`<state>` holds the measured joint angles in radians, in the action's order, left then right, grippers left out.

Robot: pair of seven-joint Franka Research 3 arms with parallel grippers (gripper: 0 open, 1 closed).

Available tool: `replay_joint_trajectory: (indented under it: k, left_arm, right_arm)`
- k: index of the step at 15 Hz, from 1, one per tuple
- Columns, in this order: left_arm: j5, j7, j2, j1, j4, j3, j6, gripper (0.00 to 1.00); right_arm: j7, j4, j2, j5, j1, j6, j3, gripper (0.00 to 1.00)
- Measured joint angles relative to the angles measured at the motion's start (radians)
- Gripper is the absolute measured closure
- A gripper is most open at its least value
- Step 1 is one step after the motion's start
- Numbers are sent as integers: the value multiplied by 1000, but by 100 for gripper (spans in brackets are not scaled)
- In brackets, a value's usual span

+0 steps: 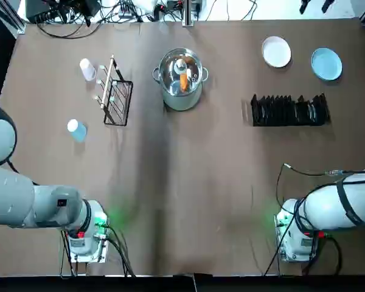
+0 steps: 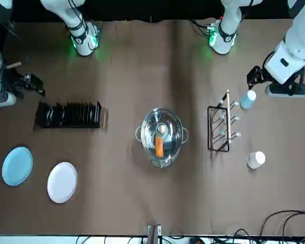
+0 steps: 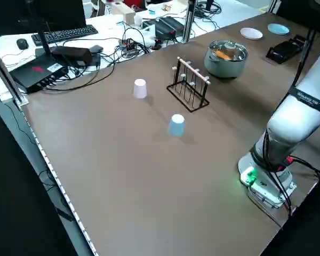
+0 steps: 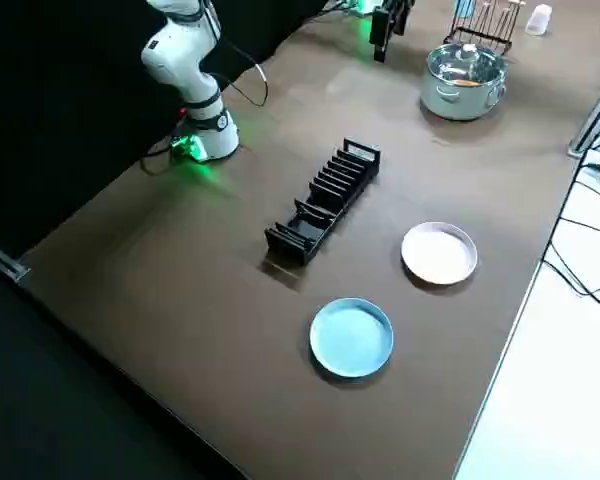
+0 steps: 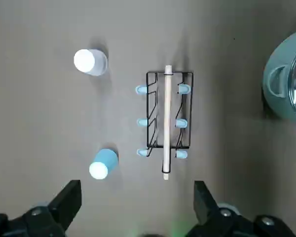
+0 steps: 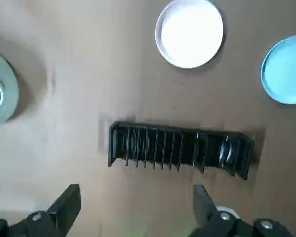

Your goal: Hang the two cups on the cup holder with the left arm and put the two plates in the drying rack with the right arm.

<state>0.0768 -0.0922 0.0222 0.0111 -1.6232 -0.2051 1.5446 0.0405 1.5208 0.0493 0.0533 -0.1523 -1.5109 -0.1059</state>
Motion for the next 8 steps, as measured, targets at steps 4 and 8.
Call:
replay_joint_trajectory:
  k: [4,8]
  left_arm:
    - [0,-1,-2,0,0,0,0,0]
    - [1,5,-57,19,-12,0,33,0]
  right_arm:
    - [0,32,-47,0,1,-17,-6,0]
    - [3,57,-52,-1,-2,-90,0,0]
